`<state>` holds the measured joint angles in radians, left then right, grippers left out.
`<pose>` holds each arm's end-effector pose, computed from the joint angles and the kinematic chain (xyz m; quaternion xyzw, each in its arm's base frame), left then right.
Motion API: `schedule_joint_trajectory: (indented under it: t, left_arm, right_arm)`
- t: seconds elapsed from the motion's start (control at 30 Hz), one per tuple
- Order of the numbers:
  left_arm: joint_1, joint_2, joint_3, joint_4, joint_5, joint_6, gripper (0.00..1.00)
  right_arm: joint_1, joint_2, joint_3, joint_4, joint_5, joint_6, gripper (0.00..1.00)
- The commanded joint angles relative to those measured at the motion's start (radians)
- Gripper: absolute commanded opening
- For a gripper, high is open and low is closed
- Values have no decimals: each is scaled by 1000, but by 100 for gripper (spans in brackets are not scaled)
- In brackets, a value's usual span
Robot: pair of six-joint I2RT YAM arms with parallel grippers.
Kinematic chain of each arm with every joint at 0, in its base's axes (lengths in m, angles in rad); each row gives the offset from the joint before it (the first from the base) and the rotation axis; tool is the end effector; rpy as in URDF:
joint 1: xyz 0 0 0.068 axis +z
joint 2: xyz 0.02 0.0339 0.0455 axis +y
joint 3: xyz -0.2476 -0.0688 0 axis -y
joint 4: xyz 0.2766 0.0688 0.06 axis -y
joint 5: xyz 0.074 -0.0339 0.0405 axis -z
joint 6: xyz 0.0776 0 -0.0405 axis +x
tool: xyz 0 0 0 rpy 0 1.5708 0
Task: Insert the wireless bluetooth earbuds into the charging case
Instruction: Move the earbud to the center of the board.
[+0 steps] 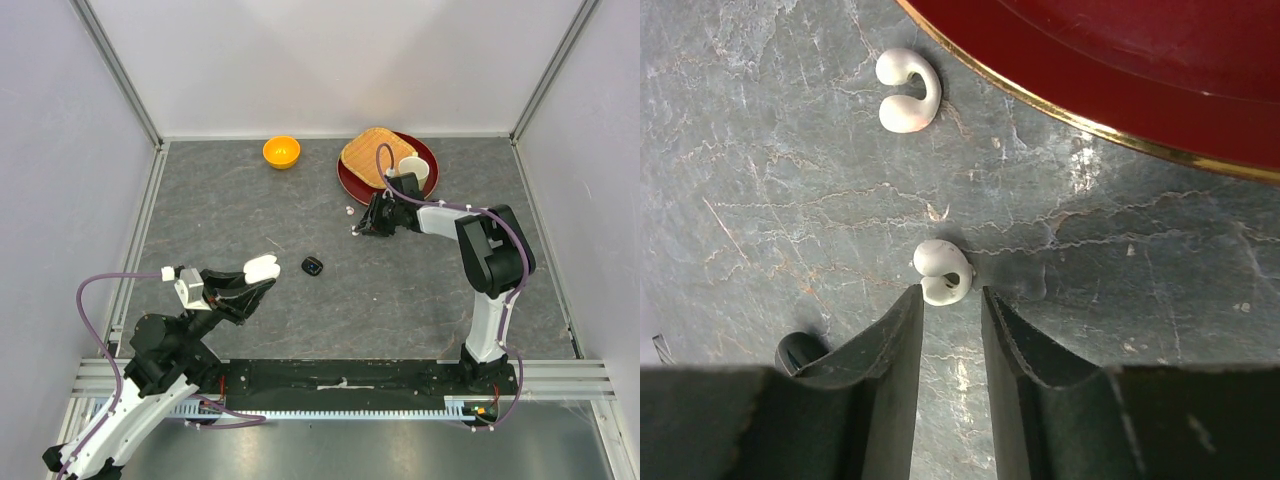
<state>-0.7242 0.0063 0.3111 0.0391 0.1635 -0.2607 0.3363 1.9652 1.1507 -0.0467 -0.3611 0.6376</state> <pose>0.1115 -0.1155 0.3061 0.1968 0.5431 -0.4267 0.6959 0.4102 0.1724 0.0709 0.0768 0.9214 0.3087 0.2232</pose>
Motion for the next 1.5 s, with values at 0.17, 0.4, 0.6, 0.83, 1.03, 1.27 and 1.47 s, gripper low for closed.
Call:
schedule_joint_trajectory:
  t: [0.17, 0.4, 0.6, 0.83, 1.03, 1.27, 1.47]
  left_arm:
    - [0, -63, 5, 5, 5, -2, 2]
    - [0, -65, 2, -1, 5, -5, 2]
    - [0, -66, 3, -8, 5, -5, 2]
    - [0, -66, 3, -13, 4, -5, 2]
    - [0, -66, 5, -19, 1, -3, 2]
    - [0, -68, 5, -27, -2, -2, 2]
    - [-1, -68, 5, -28, -5, 0, 2]
  right_arm:
    - [21, 38, 0, -4, 54, -22, 36]
    - [35, 49, 7, -4, 54, -27, 31]
    - [41, 52, 14, -5, 59, -27, 28]
    - [56, 50, 37, -27, 83, -45, 24]
    - [75, 54, 64, -54, 116, -64, 25]
    - [89, 55, 78, -67, 137, -84, 25]
    - [90, 57, 95, -67, 133, -102, 29]
